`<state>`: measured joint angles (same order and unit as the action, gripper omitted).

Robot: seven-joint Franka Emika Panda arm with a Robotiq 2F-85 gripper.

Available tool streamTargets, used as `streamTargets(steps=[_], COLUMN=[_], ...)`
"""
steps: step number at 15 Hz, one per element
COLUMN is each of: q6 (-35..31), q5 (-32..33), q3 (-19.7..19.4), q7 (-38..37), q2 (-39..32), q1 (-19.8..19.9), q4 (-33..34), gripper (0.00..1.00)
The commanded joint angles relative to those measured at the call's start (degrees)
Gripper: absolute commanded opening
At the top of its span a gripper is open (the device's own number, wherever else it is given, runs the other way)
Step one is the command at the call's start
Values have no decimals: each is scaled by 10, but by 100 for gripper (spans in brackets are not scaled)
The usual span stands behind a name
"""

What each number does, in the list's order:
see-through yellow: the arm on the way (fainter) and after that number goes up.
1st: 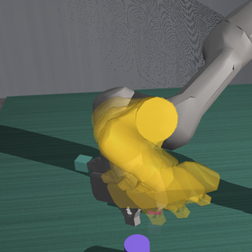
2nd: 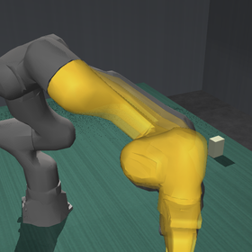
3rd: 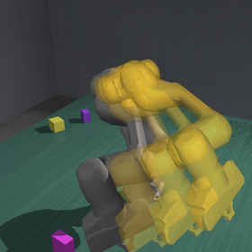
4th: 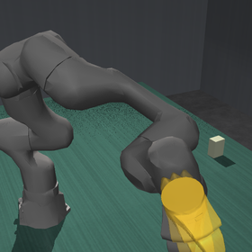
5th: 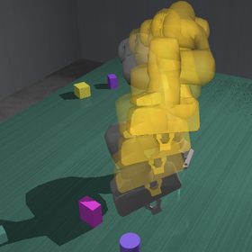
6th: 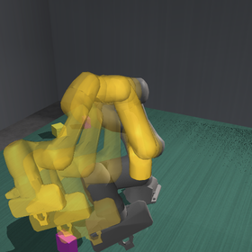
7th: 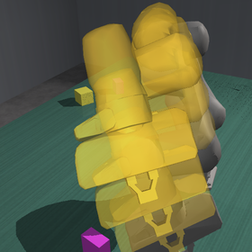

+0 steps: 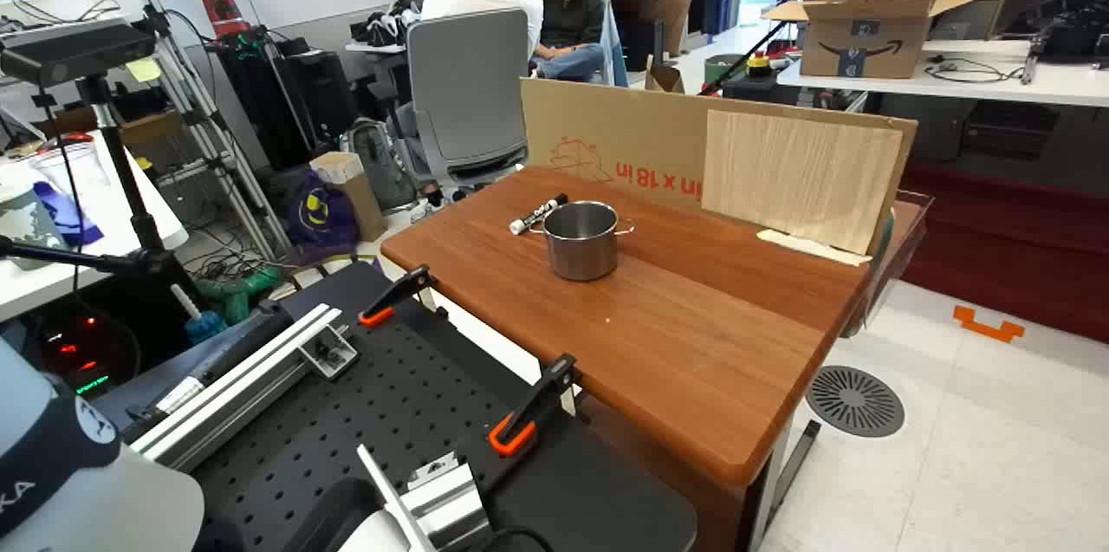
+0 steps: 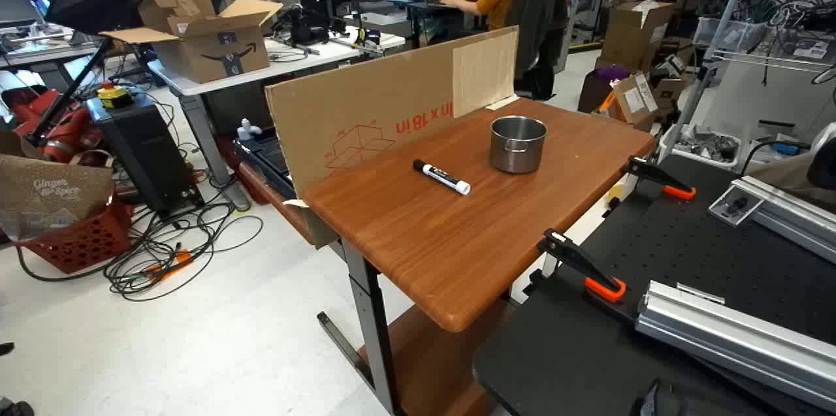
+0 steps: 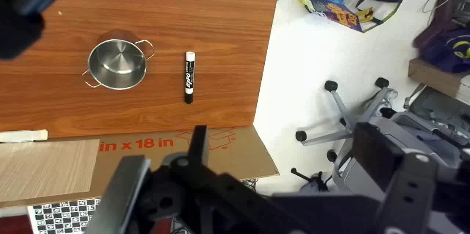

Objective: Put the marker in the pot

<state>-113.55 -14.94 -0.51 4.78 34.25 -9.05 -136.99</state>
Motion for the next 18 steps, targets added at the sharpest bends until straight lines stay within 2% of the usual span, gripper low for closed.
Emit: streamTargets(steps=[1,3,9,13,18], q6=[2,-3,-93,-185,-263], q5=[-4,-4,6,19,67], q3=[6,9,38,63,83], q7=[4,0,-28,-69,-139], q2=[0,1,-34,-124,-285], q1=[8,8,13,14,20], q4=[3,-1,-29,-22,31], gripper=[100,100,100,100,100])
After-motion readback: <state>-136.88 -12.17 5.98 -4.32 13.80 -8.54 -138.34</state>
